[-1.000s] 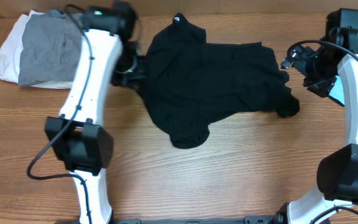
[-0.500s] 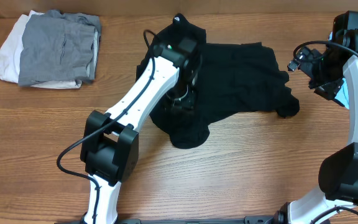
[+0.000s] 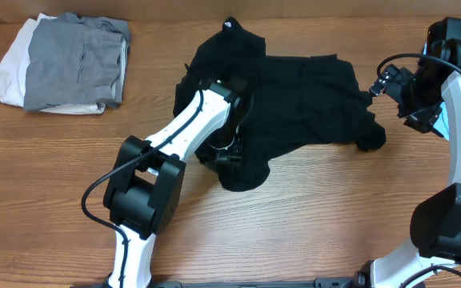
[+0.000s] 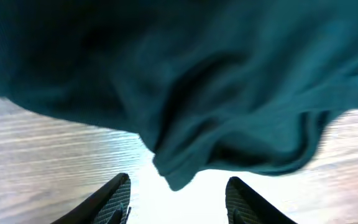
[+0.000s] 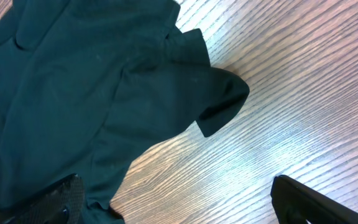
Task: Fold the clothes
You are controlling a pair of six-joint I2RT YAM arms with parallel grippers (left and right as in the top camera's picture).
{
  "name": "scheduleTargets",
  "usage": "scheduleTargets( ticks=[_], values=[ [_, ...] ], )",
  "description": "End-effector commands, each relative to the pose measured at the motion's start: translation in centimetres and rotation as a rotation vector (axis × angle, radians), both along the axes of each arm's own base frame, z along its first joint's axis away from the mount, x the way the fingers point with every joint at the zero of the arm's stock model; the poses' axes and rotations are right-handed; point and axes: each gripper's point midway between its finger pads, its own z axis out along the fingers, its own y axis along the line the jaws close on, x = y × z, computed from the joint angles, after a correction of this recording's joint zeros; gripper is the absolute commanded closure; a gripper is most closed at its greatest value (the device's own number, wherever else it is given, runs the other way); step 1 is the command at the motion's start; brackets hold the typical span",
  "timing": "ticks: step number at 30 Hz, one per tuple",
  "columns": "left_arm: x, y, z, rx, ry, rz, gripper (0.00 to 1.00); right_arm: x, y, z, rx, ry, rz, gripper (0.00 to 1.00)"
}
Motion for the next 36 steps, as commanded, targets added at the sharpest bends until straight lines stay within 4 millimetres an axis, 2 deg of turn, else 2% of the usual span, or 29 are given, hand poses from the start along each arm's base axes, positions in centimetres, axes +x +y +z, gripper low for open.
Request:
scheduleTargets(
  ticks=[1,4,9,12,15,16,18,22,25,27,31,32,33,36],
  values=[
    [-1.2,0.8,-0.5,0.042,0.018,0.052,0.48,-0.1,-0.1,1.2,-0.019,-0.041,0.002,0.0],
    [-1.7,0.6,-1.2,0.024,0.03,0.057,0.48,0.0,-0.2,1.3,-0.02,-0.047,0.002,0.0],
    [-1.6,0.5,-1.7,0.017,0.022,0.057,0.59,0.0,-0.2,1.3,-0.02,-0.046,0.002,0.0],
    [-1.5,0.5,-1.7,0.016,0.021,0.057,0.72,0.0,-0.2,1.3,-0.02,-0.047,0.002,0.0],
    [-1.6,0.5,-1.7,0.018,0.023,0.057,0.94,0.0,-0.2,1.3,-0.02,-0.047,0.002,0.0],
    [-1.6,0.6,-1.6,0.02,0.026,0.058,0.96,0.0,-0.2,1.3,-0.02,-0.046,0.002,0.01],
    [-1.8,0.8,-1.6,0.026,0.033,0.057,0.96,-0.1,-0.2,1.3,-0.019,-0.043,0.002,0.05],
    [-2.5,2.8,-0.5,0.138,0.055,0.05,0.96,-1.1,0.1,0.9,-0.01,0.001,0.002,0.05],
    [-2.5,3.5,0.1,0.171,0.043,0.043,0.96,-1.6,0.2,0.0,-0.004,0.029,0.003,0.05],
    [-2.3,4.2,0.4,0.206,0.025,0.042,0.96,-2.2,0.3,-1.2,0.003,0.059,0.003,0.06],
    [-2.1,7.5,1.5,0.345,0.007,0.105,0.96,-3.1,0.8,-4.1,0.032,0.105,0.005,0.07],
    [-2.0,7.8,1.6,0.349,0.008,0.109,0.96,-3.2,1.0,-4.5,0.04,0.11,0.006,0.07],
    [-1.8,8.6,2.0,0.353,0.009,0.131,0.96,-3.5,1.6,-5.6,0.076,0.122,0.01,0.07],
    [-1.5,10.0,2.7,0.362,0.006,0.162,0.96,-4.0,2.8,-7.1,0.139,0.134,0.016,0.07]
  ],
)
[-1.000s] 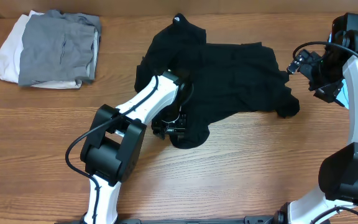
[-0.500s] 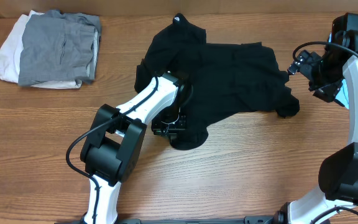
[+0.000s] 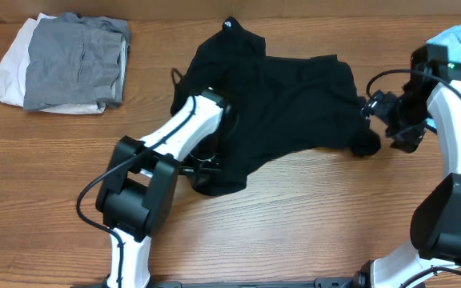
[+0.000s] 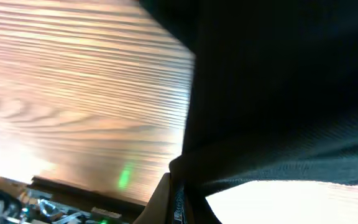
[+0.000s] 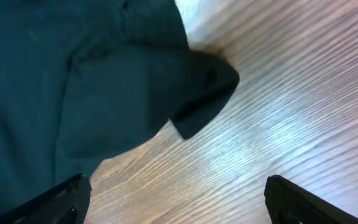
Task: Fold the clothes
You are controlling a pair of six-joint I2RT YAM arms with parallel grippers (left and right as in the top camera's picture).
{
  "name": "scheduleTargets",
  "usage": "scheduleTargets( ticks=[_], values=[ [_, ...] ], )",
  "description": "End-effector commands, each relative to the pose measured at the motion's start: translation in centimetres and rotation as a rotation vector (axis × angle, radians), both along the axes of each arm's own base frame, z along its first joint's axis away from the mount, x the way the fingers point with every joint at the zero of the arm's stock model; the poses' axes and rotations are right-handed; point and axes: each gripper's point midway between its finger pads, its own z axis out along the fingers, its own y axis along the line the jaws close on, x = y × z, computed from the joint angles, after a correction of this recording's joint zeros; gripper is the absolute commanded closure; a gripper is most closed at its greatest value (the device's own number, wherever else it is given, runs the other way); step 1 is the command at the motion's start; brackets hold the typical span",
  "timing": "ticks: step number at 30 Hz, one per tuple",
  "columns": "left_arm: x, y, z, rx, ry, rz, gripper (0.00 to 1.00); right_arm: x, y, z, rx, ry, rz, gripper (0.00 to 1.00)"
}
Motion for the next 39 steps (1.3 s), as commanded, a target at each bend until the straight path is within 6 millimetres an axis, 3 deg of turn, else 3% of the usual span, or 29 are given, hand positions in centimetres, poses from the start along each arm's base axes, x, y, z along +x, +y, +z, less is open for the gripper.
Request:
scheduleTargets(
  ticks=[1,9,12,16,21,27,33,34,39],
  values=[
    [1.7,2.7,2.2,0.046,-0.089,0.067,0.96,-0.9,1.9,-1.0,0.096,-0.001,0.007,0.08],
    [2.4,3.4,3.3,0.019,-0.134,0.087,0.96,-3.0,4.8,-4.1,0.166,0.061,0.044,0.09],
    [2.5,3.4,3.4,0.015,-0.142,0.087,0.96,-4.1,6.0,-5.4,0.199,0.09,0.062,0.13],
    [2.5,3.4,3.4,0.015,-0.142,0.087,0.96,-5.6,6.6,-7.1,0.205,0.124,0.069,0.25],
    [2.5,3.4,3.4,0.016,-0.141,0.086,0.96,-5.5,6.4,-7.8,0.19,0.111,0.068,0.49],
    [2.5,3.4,3.4,0.013,-0.139,0.08,0.96,-4.4,5.6,-8.1,0.146,0.071,0.046,0.52],
    [2.5,3.4,3.4,0.012,-0.138,0.077,0.96,-4.0,5.0,-8.3,0.106,0.064,0.015,0.83],
    [2.5,3.4,3.4,0.013,-0.138,0.077,0.96,-4.0,4.6,-8.4,0.088,0.07,-0.006,0.94],
    [2.3,3.5,3.8,0.007,-0.137,0.054,0.96,-3.0,2.7,-7.1,0.026,0.054,-0.058,0.96]
  ],
)
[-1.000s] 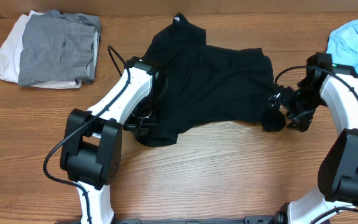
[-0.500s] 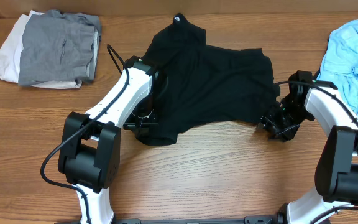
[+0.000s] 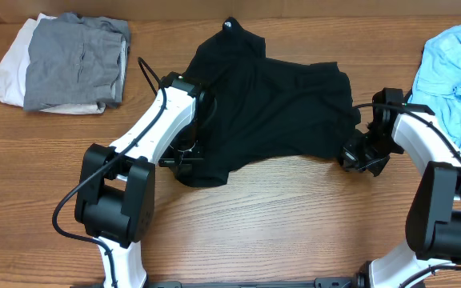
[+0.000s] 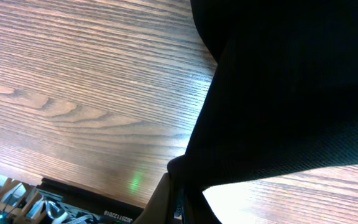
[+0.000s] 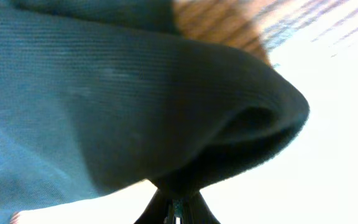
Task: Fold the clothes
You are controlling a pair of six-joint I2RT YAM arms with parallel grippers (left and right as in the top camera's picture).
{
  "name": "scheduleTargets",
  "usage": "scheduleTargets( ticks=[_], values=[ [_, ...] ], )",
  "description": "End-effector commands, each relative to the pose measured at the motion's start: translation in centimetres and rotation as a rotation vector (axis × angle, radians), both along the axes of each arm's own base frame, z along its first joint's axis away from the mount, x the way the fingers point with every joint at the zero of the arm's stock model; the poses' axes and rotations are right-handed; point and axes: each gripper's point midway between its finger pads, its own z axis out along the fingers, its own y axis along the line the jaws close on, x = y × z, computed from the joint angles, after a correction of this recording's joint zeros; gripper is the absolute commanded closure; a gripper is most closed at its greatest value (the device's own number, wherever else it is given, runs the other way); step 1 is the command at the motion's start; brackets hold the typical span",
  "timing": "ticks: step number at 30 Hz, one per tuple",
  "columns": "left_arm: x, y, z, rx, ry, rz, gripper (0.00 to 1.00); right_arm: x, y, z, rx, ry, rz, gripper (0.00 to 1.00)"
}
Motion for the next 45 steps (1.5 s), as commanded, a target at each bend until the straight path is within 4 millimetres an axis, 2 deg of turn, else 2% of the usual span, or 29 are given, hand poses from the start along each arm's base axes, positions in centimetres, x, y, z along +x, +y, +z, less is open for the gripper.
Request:
scheduleTargets(
  ticks=[1,3,7,10,15,22,25,29,30,31,34,35,39,40,43,45],
  values=[
    [0.4,0.5,1.9,0.004,-0.048,-0.033,0.96,2.0,-2.3,2.7,-0.065,-0.061,-0.063,0.96],
    [0.2,1.3,2.9,0.034,-0.054,-0.037,0.96,2.9,-3.7,4.6,-0.078,-0.08,-0.09,0.96],
    [-0.3,3.4,6.2,0.068,-0.112,0.001,0.96,4.3,-7.7,10.2,-0.115,-0.131,-0.165,0.96],
    [-0.5,4.0,7.7,0.053,-0.156,0.023,0.96,4.3,-8.6,12.3,-0.121,-0.143,-0.163,0.96],
    [-0.9,4.6,9.2,0.041,-0.195,0.041,0.96,3.9,-8.6,13.1,-0.121,-0.143,-0.156,0.96],
    [-2.7,5.0,9.6,0.053,-0.121,0.036,0.96,2.1,-8.2,13.1,-0.115,-0.075,-0.125,0.96],
    [-3.2,4.6,9.7,0.028,-0.098,0.021,0.96,1.2,-8.2,13.8,-0.115,-0.064,-0.136,0.96],
    [-3.6,3.4,9.5,-0.057,-0.066,-0.003,0.96,-0.3,-8.3,16.2,-0.127,-0.107,-0.153,0.96],
    [-3.7,3.1,9.5,-0.065,-0.063,-0.004,0.96,-1.3,-8.3,17.9,-0.153,-0.147,-0.159,0.96],
    [-3.7,3.0,9.5,-0.065,-0.063,-0.008,0.96,-1.8,-8.3,18.8,-0.17,-0.168,-0.16,0.96],
    [-3.8,2.8,9.5,-0.066,-0.063,-0.018,0.96,-3.4,-8.1,20.5,-0.202,-0.198,-0.162,0.96],
    [-3.8,2.6,9.5,-0.066,-0.063,-0.024,0.96,-4.6,-8.0,21.0,-0.218,-0.19,-0.163,0.96],
    [-4.2,2.4,9.6,-0.07,-0.062,-0.033,0.96,-6.9,-7.3,20.8,-0.213,-0.158,-0.16,0.96],
    [-4.6,2.1,9.5,-0.083,-0.05,-0.043,0.96,-7.9,-6.9,19.9,-0.209,-0.14,-0.159,0.96],
    [-4.9,2.1,9.3,-0.087,-0.034,-0.069,0.85,-9.0,-6.5,18.1,-0.206,-0.124,-0.158,0.87],
    [-4.9,2.2,9.2,-0.084,-0.032,-0.072,0.79,-9.6,-6.3,16.6,-0.199,-0.111,-0.157,0.73]
  ],
)
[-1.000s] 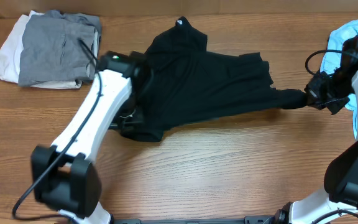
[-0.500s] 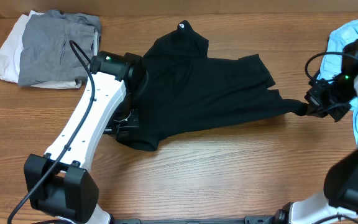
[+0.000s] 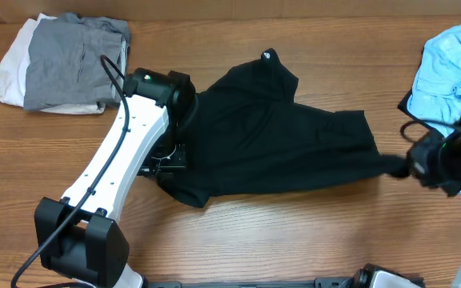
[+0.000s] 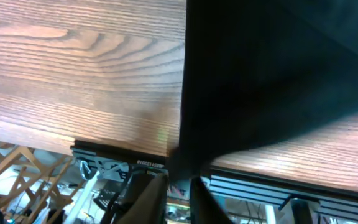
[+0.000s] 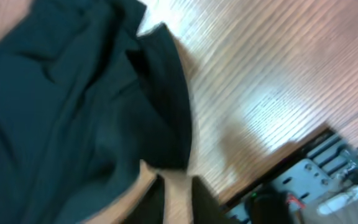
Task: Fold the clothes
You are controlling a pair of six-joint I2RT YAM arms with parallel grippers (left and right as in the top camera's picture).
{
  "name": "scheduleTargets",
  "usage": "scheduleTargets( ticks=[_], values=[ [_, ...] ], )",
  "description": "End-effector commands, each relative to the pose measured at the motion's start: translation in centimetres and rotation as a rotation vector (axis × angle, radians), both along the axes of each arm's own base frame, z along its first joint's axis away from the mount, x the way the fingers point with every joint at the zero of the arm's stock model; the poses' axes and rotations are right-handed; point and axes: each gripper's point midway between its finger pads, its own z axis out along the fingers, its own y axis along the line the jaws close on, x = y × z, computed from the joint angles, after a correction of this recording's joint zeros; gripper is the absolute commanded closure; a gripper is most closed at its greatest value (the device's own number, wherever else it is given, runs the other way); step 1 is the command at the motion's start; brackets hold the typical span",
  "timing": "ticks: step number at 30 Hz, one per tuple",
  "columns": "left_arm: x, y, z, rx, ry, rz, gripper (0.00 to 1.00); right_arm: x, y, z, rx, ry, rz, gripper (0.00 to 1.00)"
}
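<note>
A black shirt [image 3: 278,148] lies stretched across the middle of the table, its neck label [image 3: 269,54] at the far side. My left gripper [image 3: 168,165] is shut on the shirt's left lower edge; in the left wrist view the fingers [image 4: 149,193] pinch dark cloth [image 4: 272,68] over the table's front edge. My right gripper [image 3: 410,166] is shut on the shirt's right end, a sleeve drawn to a point. In the right wrist view the cloth [image 5: 73,106] runs from its fingers [image 5: 179,190] up and to the left.
A folded stack of grey and white clothes [image 3: 62,60] sits at the far left corner. A crumpled light blue garment [image 3: 450,60] lies at the far right, behind my right arm. The table's front rail [image 4: 117,163] shows under the left gripper.
My right gripper has moved well to the right with the sleeve. The shirt is now drawn out wide and taut between both grippers, and its neck label has shifted right and nearer.
Both grippers were open, the left at the bunched shirt's lower hem, the right above its right sleeve. Then the left was shut on the hem. Then the right was shut on the sleeve too. Now the shirt is spread wide between them.
</note>
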Motion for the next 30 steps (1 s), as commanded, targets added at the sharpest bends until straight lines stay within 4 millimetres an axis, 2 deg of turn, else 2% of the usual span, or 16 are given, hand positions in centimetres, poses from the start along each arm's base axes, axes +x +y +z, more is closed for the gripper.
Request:
scheduleTargets(
  ticks=[1,2,3,4,5,6,9,12,14,15,16,17,19,24,25,30],
  values=[
    [-0.5,-0.1,0.5,-0.023,-0.01,-0.036,0.69,-1.5,0.0,-2.4,-0.005,0.033,-0.016,0.68],
    [-0.5,-0.1,0.5,-0.025,-0.009,-0.044,0.56,-1.6,0.1,-2.9,0.001,0.041,-0.017,0.65],
    [-0.4,-0.1,0.5,-0.027,-0.011,-0.052,0.39,-1.7,0.2,-3.3,0.007,0.046,-0.015,0.54],
    [-0.3,-0.1,0.5,-0.026,-0.016,-0.059,0.32,-1.6,0.3,-3.5,0.013,0.046,-0.015,0.39],
    [0.0,0.1,0.4,-0.018,-0.028,-0.062,0.26,-1.4,0.4,-3.6,0.019,0.038,-0.014,0.14],
    [0.4,0.2,0.4,-0.013,-0.044,-0.063,0.22,-1.1,0.4,-3.5,0.022,0.026,-0.014,0.0],
    [3.3,-0.8,-0.2,-0.064,-0.16,-0.09,0.22,1.4,1.1,-3.1,0.073,-0.083,-0.002,0.0],
    [6.3,-2.2,-0.4,-0.125,-0.281,-0.102,0.32,4.4,1.3,-2.4,0.093,-0.221,0.059,0.0],
    [8.5,-4.6,-0.5,-0.243,-0.359,-0.141,0.4,6.6,1.6,-1.8,0.114,-0.311,0.106,0.08],
    [9.4,-5.9,-0.4,-0.31,-0.391,-0.172,0.44,7.5,1.7,-1.7,0.128,-0.341,0.118,0.19],
    [10.1,-6.5,-0.4,-0.341,-0.412,-0.182,0.51,8.1,1.8,-1.8,0.134,-0.353,0.123,0.26],
    [11.2,-7.4,-0.5,-0.372,-0.448,-0.188,0.64,9.3,2.0,-2.3,0.155,-0.368,0.137,0.33],
    [12.0,-7.7,-0.9,-0.38,-0.461,-0.189,0.7,10.7,2.3,-3.4,0.179,-0.366,0.154,0.42],
    [12.0,-8.0,-3.9,-0.376,-0.378,-0.18,0.72,14.2,3.8,-7.6,0.281,-0.339,0.222,0.77],
    [11.8,-8.0,-5.4,-0.367,-0.331,-0.174,0.65,15.4,4.5,-9.6,0.304,-0.323,0.24,0.83],
    [11.4,-7.8,-8.0,-0.345,-0.253,-0.158,0.6,17.9,5.3,-14.2,0.32,-0.283,0.268,0.89]
  ],
)
